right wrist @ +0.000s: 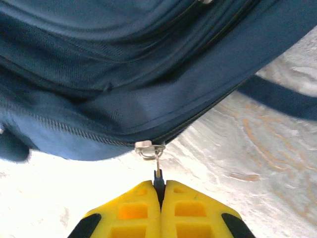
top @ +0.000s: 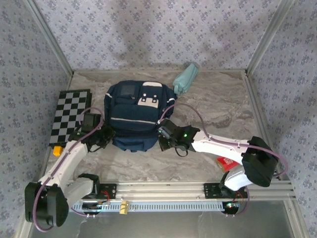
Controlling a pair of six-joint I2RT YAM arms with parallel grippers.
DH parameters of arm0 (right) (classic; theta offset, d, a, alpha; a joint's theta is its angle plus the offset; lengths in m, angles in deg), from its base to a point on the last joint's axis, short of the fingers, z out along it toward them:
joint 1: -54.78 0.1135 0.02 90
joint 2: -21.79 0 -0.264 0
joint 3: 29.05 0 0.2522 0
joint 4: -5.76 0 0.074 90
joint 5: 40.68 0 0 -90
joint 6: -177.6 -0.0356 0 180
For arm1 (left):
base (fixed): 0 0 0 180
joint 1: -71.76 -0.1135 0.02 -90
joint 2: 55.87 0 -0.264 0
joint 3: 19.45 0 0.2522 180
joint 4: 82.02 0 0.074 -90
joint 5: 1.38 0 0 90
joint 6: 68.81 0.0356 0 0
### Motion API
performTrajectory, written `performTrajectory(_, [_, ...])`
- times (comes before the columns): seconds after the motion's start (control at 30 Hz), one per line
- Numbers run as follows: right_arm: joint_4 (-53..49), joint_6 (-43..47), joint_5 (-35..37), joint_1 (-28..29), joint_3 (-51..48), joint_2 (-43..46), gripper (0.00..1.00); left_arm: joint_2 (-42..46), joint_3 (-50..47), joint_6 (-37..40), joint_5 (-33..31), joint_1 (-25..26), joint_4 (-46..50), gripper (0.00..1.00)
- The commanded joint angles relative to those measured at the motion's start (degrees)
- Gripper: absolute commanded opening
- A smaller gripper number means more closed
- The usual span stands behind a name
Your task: Pack books, pencil case, and school supplies into a backpack
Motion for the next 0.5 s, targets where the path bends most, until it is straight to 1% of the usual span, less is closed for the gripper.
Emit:
performTrajectory(0.0, [-6.4, 4.7, 0.8, 3.4, 2.2, -1.1, 0.00, -2.1, 6.1, 9.2, -3.8, -5.0, -0.4, 0.00])
performTrajectory(0.07, [-3.7, 5.2, -2.1, 6.1, 5.4, -3.7, 0.00, -4.4, 8.0, 11.5, -3.2, -6.5, -1.6, 0.00])
performTrajectory(0.13, [-0.3, 4.7, -5.8, 7.1, 8.7, -7.0, 0.00, -7.2, 10.7, 13.6, -4.1, -8.0, -0.7, 0.04])
performTrajectory(0.17, [1.1, 4.7, -7.3, 7.1, 10.4, -8.7, 0.00, -8.4, 11.5, 14.7, -3.6, -8.9, -0.6, 0.09])
performTrajectory(0.23, [3.2, 4.7, -8.2, 7.3, 12.5, -11.4, 0.00, -9.8, 12.2, 15.9, -2.6, -10.0, -0.1, 0.27])
performTrajectory(0.33, [4.4, 4.6, -7.6, 7.2, 13.4, -13.9, 0.00, -8.3, 12.1, 16.3, -0.7, -10.2, 2.4, 0.38])
performTrajectory(0.37, [4.6, 4.3, -7.6, 7.2, 13.5, -14.3, 0.00, -6.6, 11.1, 15.0, -0.3, -10.0, 3.1, 0.43])
performTrajectory(0.43, [4.6, 4.3, -7.7, 7.3, 13.2, -14.6, 0.00, -2.8, 8.4, 11.4, 1.6, -8.8, 3.4, 0.48])
performTrajectory(0.47, [4.4, 4.3, -7.7, 7.3, 13.4, -14.8, 0.00, -0.6, 7.2, 8.7, 1.9, -7.2, 3.9, 0.52])
